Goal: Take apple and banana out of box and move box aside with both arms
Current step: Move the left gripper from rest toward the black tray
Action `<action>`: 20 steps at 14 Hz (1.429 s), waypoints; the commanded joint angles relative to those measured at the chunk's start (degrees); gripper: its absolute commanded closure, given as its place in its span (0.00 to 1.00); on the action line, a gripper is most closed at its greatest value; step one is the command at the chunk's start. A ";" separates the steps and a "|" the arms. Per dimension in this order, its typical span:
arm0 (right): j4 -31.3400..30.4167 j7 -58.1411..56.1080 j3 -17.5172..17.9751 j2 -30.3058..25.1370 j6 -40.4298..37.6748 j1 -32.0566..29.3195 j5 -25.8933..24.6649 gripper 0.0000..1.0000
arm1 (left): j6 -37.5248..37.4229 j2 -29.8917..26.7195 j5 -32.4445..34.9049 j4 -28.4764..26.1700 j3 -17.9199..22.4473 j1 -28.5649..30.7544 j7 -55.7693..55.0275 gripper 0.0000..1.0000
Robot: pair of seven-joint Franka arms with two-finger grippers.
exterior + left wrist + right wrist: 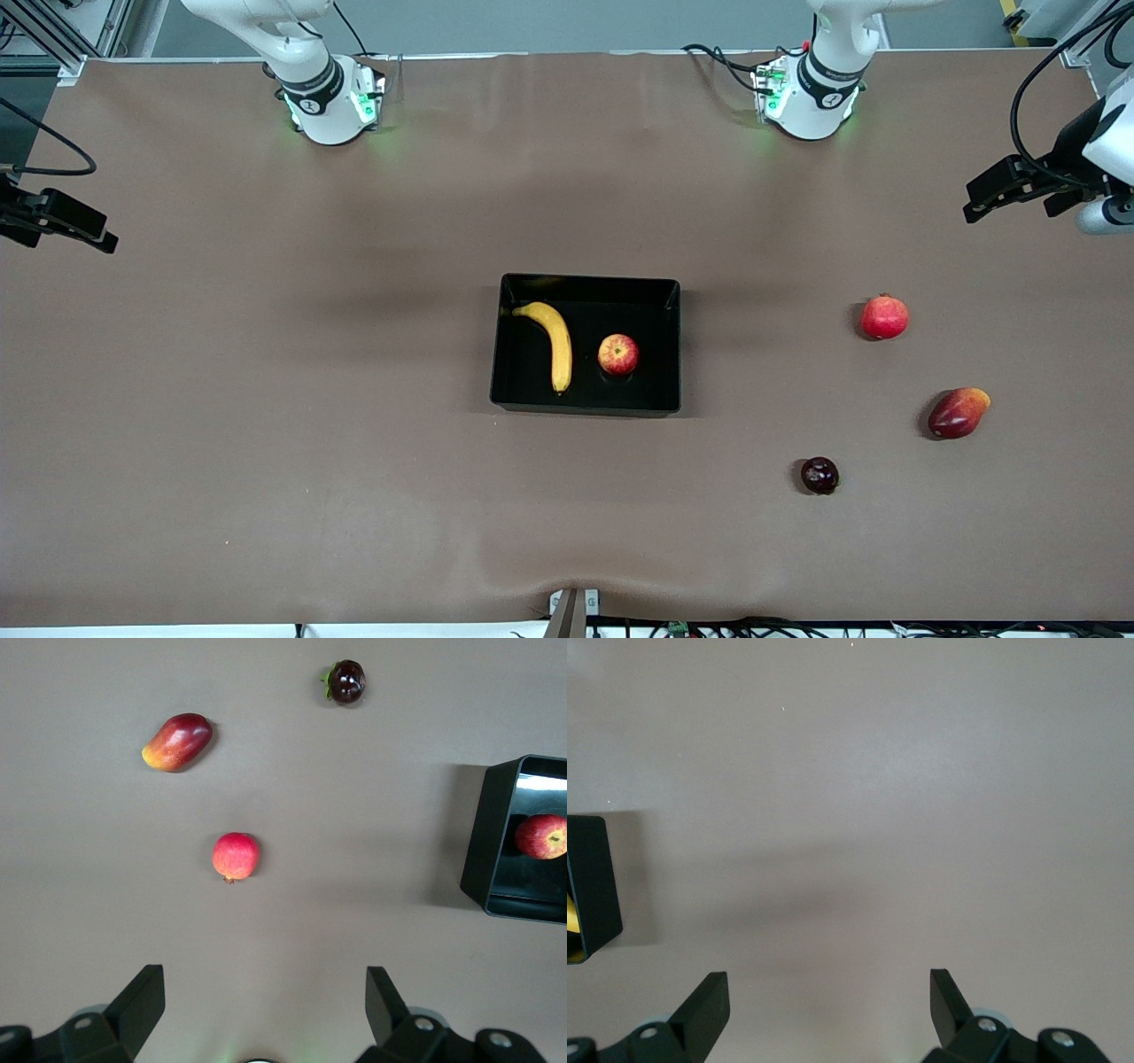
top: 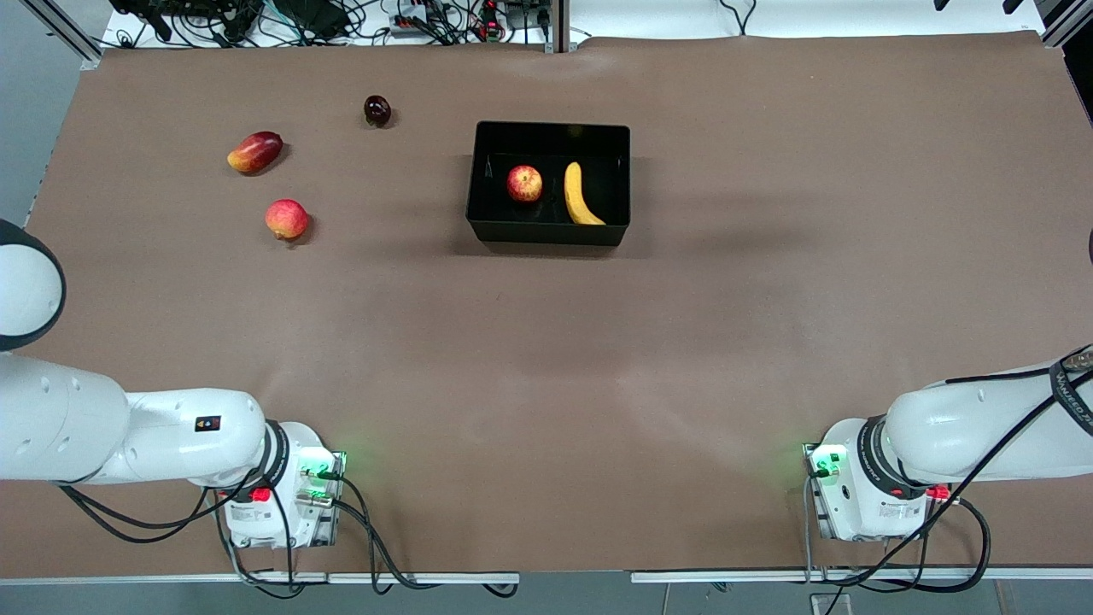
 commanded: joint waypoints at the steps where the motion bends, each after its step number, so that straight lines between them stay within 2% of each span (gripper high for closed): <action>1: 0.53 0.66 0.27 0.68 -0.18 -0.44 0.17 0.00 | -1.32 0.22 1.08 1.27 -0.36 0.44 0.62 0.00; 10: 0.53 0.66 0.35 0.77 -0.09 -0.44 0.17 0.00 | -1.32 1.63 0.82 2.76 -0.88 -0.26 -0.25 0.00; 12: 0.53 0.66 0.27 0.68 -0.09 -0.44 0.17 0.00 | -1.23 2.94 0.03 2.76 -1.67 -0.96 -4.09 0.00; 15: 0.53 0.66 0.35 0.68 -0.09 -0.44 0.17 0.00 | -1.15 5.40 0.11 2.94 -6.14 -1.93 -14.29 0.00; 20: 0.53 0.66 0.27 0.68 -0.09 -0.44 0.17 0.00 | 0.51 14.62 0.29 8.55 -16.51 -2.02 -33.44 0.00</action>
